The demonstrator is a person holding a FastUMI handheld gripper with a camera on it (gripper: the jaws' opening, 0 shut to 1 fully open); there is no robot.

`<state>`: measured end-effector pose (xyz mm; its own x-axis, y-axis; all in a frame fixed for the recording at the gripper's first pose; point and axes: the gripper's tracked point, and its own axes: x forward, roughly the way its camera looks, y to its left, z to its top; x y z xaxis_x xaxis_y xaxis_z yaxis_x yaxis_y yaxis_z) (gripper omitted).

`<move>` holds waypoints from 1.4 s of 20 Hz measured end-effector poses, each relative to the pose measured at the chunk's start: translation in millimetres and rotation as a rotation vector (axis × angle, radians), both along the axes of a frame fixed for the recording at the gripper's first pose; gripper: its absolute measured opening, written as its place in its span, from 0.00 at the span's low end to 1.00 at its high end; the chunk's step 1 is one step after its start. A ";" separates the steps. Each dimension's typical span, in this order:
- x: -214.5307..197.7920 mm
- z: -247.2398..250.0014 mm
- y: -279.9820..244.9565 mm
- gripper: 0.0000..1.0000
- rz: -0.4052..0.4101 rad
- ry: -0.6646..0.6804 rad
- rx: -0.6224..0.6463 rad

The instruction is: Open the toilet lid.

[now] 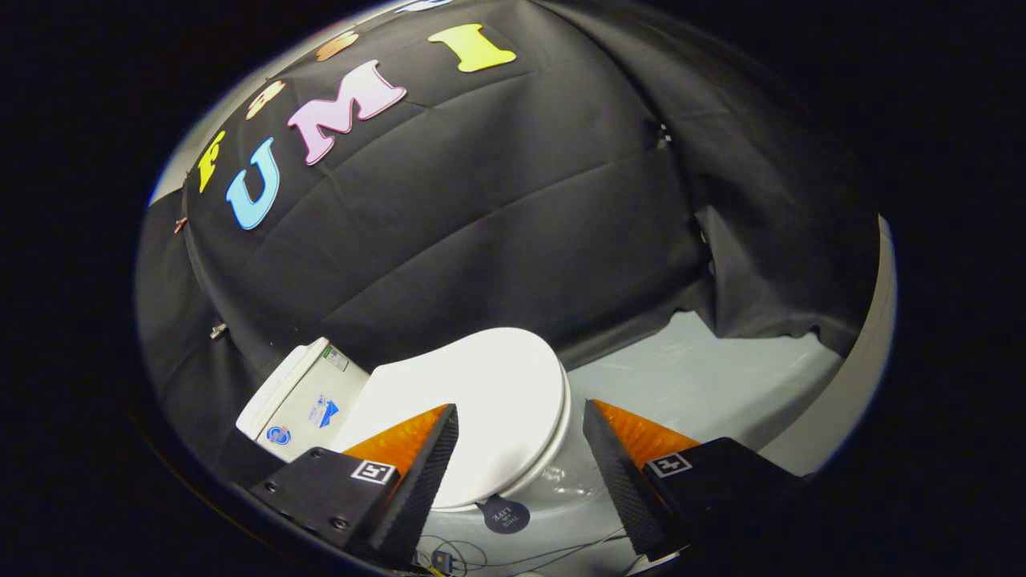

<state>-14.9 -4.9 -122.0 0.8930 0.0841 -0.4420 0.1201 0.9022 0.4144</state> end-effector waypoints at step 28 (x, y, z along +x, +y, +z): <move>-54.2 -103.5 54.2 0.46 -0.038 0.347 0.589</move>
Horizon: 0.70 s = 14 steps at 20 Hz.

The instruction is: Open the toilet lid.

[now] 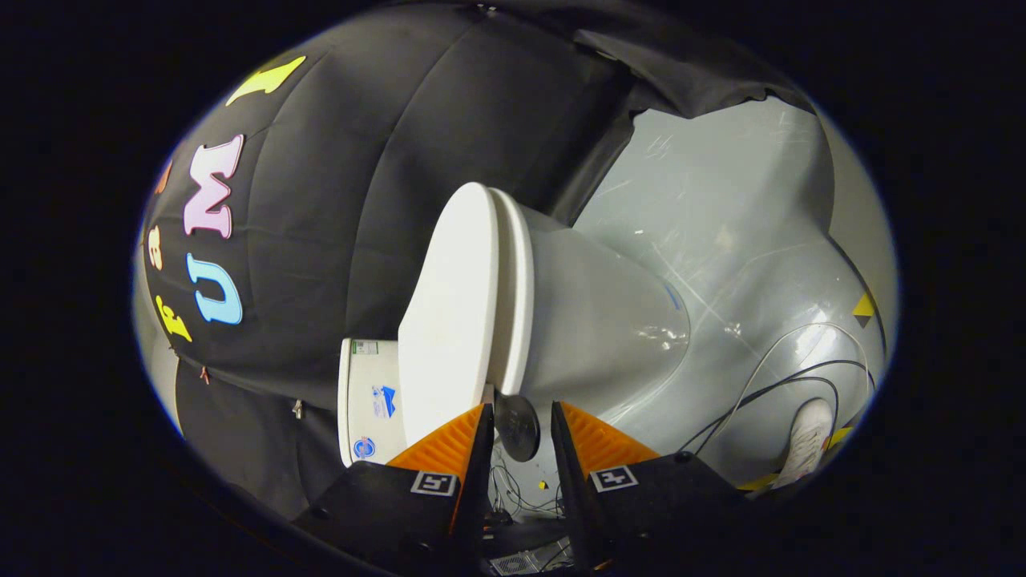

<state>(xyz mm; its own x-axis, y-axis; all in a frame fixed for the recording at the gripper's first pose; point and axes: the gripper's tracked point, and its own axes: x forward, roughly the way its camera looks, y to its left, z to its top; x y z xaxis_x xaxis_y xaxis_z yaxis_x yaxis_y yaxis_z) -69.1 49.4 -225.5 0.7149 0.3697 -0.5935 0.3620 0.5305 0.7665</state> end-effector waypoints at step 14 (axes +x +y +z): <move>2.5 10.7 -4.3 0.05 -0.028 -0.026 0.035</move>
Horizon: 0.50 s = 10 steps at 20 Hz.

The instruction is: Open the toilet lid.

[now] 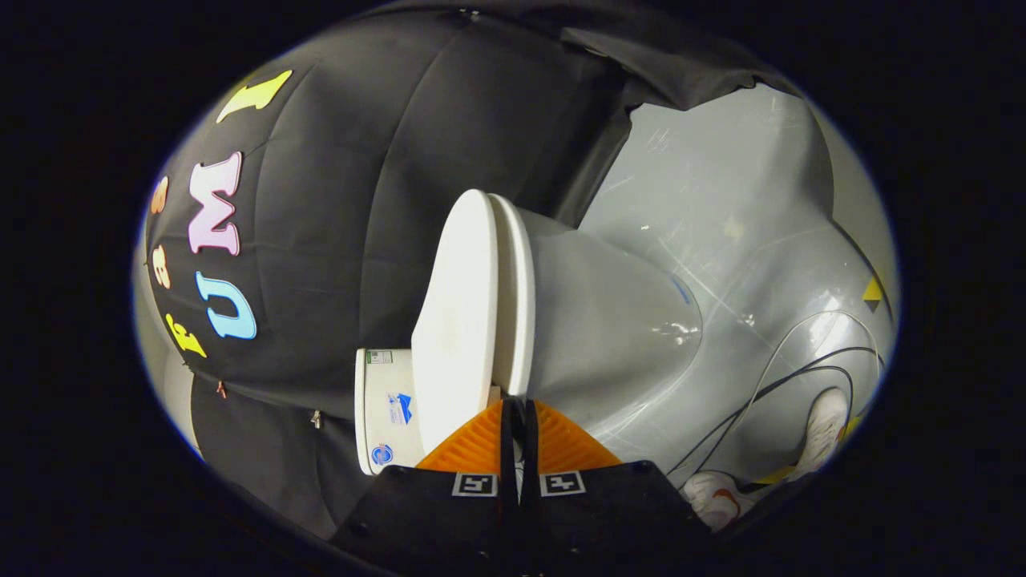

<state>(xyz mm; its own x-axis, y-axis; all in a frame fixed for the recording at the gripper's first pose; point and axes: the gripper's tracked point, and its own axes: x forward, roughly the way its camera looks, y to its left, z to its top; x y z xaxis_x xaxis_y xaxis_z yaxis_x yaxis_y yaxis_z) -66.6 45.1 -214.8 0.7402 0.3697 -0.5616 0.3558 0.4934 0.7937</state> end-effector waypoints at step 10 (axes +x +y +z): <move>2.9 63.0 15.6 0.05 0.012 -0.018 -0.155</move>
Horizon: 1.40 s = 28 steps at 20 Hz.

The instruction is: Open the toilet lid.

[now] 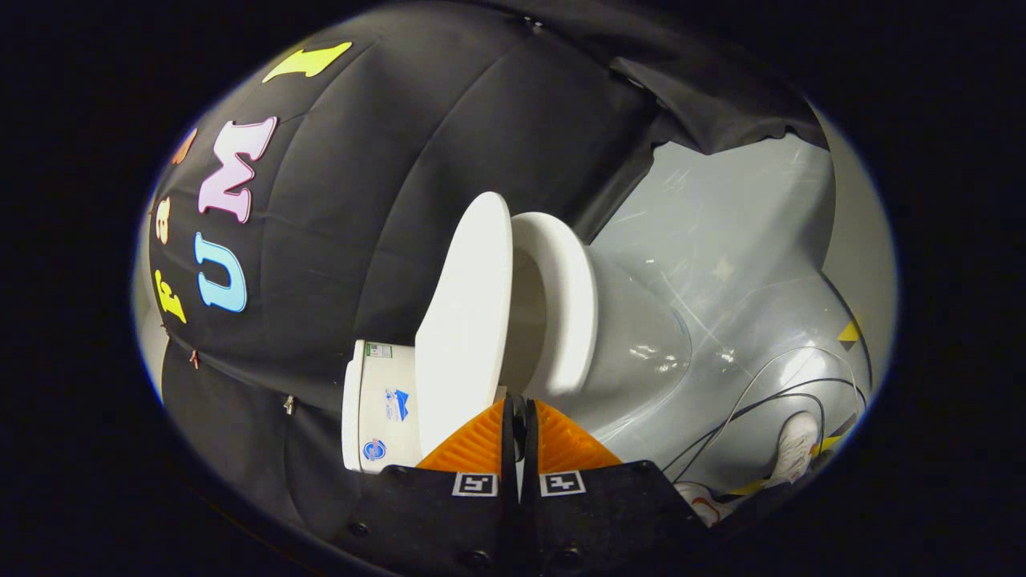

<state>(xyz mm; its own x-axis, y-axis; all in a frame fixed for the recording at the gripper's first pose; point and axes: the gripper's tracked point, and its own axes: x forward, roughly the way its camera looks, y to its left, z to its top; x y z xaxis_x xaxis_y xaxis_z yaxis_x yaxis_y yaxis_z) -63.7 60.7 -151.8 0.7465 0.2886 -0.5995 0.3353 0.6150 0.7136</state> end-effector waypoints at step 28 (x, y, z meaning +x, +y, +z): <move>18.6 170.7 140.4 0.05 0.181 -0.062 -0.360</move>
<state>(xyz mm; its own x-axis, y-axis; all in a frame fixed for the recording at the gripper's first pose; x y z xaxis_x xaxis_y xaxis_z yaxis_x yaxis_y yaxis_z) -45.1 201.1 18.9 0.7405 0.1988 -0.6420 0.1618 0.8744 0.4574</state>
